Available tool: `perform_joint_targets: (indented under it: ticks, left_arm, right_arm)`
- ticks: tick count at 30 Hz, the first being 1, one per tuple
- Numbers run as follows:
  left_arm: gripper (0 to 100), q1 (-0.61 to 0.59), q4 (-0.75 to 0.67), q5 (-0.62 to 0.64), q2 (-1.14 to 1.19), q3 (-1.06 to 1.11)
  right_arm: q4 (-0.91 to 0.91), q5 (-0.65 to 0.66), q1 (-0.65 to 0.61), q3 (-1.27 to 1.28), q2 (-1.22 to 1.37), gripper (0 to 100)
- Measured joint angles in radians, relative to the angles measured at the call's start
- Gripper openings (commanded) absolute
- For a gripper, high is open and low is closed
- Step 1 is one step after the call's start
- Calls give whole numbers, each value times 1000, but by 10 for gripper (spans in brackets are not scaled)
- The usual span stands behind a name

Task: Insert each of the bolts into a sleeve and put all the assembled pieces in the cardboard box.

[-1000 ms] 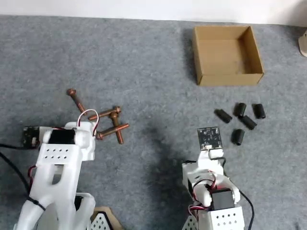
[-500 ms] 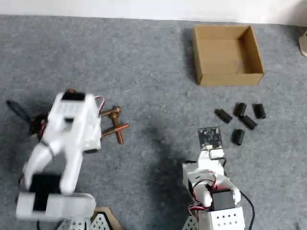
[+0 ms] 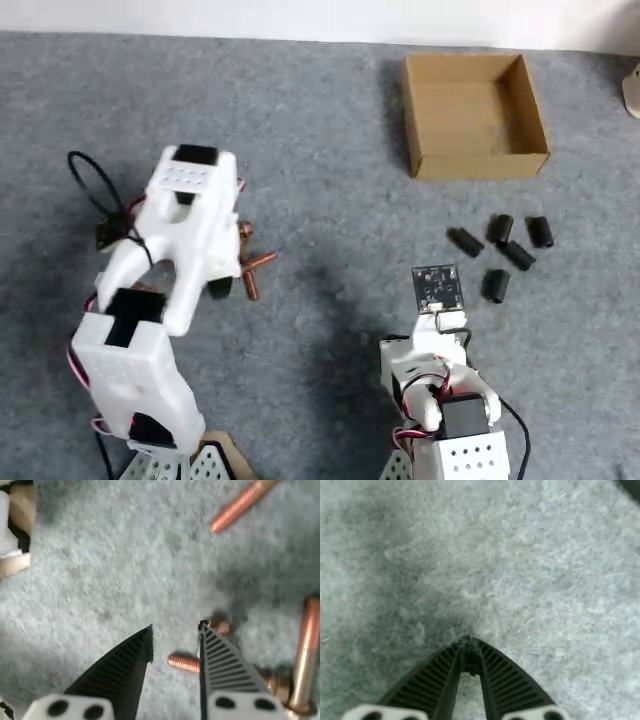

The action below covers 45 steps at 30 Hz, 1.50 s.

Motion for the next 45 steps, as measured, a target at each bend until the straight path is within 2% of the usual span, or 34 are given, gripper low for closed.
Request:
perform_joint_targets:
  ticks: [12,19,31,34,41,45]
  left_arm:
    - [150,14,-43,15,12,-5]
    - [151,11,-178,149,118,5]
    - [152,12,-26,161,302,-203]
    - [154,12,6,152,316,-222]
    - [151,6,21,6,321,-224]
    - [154,-2,21,-9,322,-224]
  right_arm:
    - [0,0,0,0,0,4]
    - [0,0,0,0,0,4]
    - [0,0,0,0,0,4]
    - [0,0,0,0,0,4]
    - [0,0,0,0,0,4]
    - [0,0,0,0,0,4]
